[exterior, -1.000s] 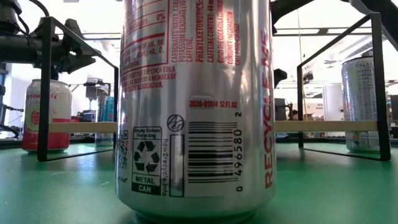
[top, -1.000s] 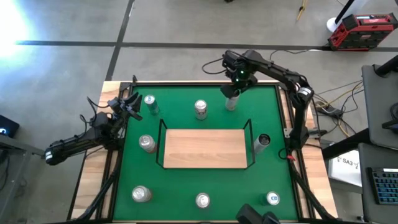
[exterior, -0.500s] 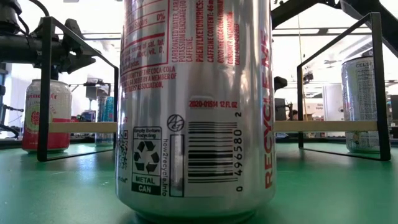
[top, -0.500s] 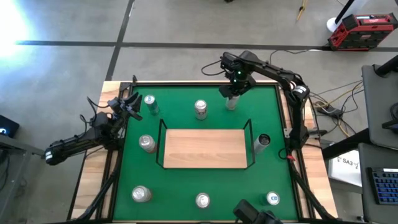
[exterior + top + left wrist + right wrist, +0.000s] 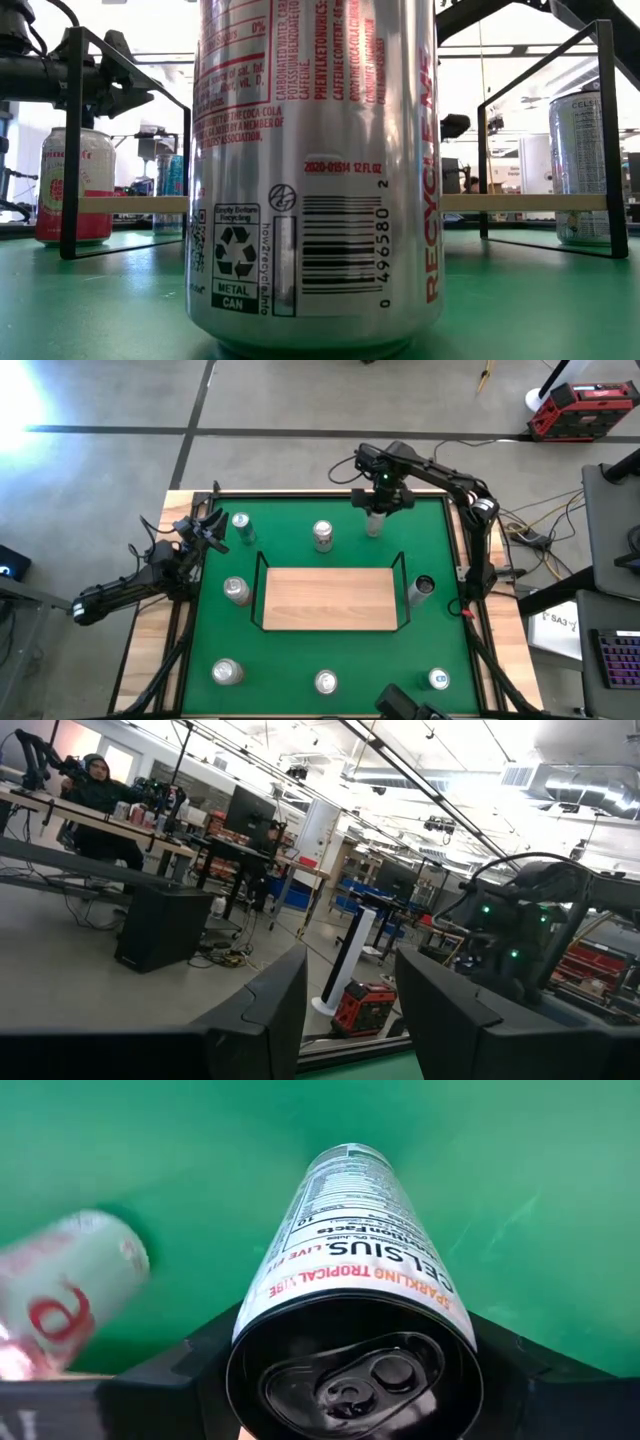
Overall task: Place canned beverage on shelf
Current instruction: Put the top white-yellow soda can on the shelf
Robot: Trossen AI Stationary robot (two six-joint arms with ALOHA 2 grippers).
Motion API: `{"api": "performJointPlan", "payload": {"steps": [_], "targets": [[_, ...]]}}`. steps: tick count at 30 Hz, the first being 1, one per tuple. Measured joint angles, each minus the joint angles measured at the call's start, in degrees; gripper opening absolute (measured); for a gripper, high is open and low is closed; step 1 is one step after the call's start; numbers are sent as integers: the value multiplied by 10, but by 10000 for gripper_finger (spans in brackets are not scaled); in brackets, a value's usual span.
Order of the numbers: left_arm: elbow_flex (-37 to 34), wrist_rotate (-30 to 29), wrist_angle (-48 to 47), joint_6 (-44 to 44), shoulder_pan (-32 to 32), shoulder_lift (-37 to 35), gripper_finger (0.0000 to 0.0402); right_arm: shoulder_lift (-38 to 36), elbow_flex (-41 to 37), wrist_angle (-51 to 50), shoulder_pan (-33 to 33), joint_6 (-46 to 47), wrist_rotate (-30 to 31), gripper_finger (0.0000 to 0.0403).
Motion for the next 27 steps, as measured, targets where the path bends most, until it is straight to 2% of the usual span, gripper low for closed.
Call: {"api": "performJointPlan", "payload": {"steps": [8,16,27], "targets": [[0,0,0,0,0,0,137,-1,26,9,2,187,0,281],[0,0,0,0,0,0,137,-2,28,24,12,389,10,264],[0,0,0,0,0,0,137,0,21,53,41,654,47,264]]}}
